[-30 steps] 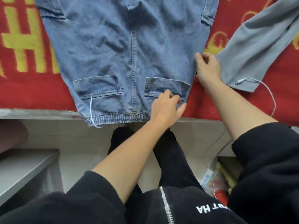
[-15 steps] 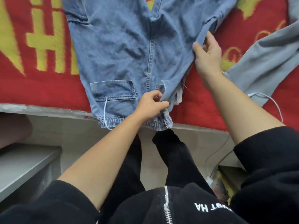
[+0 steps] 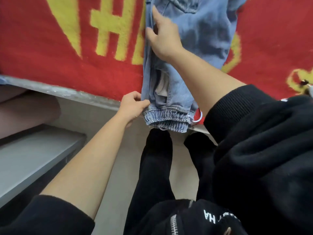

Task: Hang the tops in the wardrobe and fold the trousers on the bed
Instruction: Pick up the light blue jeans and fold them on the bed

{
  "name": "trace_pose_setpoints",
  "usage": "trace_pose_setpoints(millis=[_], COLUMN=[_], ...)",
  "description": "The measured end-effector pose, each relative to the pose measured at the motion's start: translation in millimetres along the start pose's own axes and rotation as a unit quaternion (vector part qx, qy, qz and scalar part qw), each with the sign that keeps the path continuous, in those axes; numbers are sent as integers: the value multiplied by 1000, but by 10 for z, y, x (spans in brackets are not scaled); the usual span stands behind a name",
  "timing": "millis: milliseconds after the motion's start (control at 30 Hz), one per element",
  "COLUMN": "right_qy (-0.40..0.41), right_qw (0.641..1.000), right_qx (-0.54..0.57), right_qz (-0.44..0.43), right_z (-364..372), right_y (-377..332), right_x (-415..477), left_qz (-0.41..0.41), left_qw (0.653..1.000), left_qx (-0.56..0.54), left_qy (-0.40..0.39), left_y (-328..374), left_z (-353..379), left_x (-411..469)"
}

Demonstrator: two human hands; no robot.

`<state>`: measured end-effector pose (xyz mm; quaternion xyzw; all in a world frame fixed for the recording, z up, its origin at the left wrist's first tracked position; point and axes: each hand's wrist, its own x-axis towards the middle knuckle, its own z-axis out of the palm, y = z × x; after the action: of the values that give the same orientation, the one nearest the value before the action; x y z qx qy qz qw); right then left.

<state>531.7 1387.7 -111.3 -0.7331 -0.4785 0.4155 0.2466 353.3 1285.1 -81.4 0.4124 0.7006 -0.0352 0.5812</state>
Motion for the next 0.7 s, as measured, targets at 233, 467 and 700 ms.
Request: trace_pose_setpoints(millis=[233, 467, 700], right_qy=[-79, 293, 195], right_qw=[996, 895, 925], right_qx=[16, -108, 21], right_qz=[46, 320, 324], right_z=[154, -75, -228], right_y=[110, 609, 735], right_x=[-210, -1208, -1640], left_qz=[-15, 6, 51], left_qw=[998, 991, 983], left_qx=[64, 69, 54], left_qy=[-24, 115, 171], left_y=[-139, 39, 339], left_z=[-5, 268, 340], left_x=[162, 58, 208])
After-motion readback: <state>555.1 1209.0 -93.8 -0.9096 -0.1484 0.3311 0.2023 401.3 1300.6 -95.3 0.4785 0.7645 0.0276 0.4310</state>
